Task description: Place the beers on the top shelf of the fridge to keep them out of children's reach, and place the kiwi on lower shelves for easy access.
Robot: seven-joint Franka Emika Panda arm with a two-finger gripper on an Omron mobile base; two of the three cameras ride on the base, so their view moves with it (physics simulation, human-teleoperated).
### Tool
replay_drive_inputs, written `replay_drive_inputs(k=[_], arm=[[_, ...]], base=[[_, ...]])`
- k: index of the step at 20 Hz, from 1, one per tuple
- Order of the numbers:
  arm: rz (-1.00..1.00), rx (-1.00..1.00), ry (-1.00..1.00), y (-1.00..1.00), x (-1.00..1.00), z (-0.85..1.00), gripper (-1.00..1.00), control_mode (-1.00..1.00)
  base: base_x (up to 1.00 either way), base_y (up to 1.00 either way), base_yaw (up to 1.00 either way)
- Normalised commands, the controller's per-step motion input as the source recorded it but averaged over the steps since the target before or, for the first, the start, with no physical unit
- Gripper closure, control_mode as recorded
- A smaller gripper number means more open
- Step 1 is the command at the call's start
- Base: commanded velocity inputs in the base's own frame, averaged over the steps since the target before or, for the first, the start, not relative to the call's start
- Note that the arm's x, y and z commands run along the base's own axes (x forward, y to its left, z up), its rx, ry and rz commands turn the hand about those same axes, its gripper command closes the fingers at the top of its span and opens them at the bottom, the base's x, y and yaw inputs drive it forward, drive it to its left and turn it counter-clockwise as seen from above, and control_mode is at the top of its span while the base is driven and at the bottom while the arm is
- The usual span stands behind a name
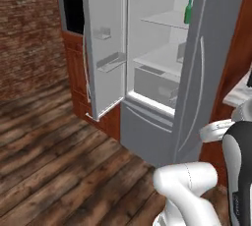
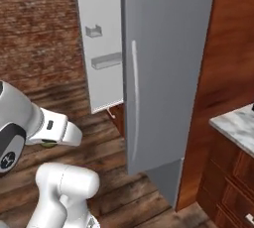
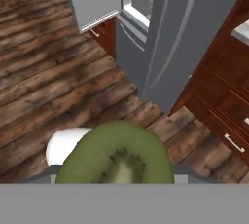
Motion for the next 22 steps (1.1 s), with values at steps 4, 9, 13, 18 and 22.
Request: replay_drive_inputs(k=[4,9,13,18,22], arm=[[0.00,0.00,0.00,0.00,0.00,0.00,1.00,1.00],[0.00,0.00,0.00,0.00,0.00,0.00,1.00,1.00],[0.00,0.00,0.00,0.00,0.00,0.00,1.00,1.00],[0.00,0.00,0.00,0.00,0.00,0.00,1.00,1.00],[0.00,0.00,0.00,0.00,0.00,0.00,1.00,1.00]], base=[[0.08,1.00,0.40],[0.22,0.93,0.13],[0.32,0.60,-0.17],[0.35,0.44,-0.46],[0.40,0.53,-0.62]])
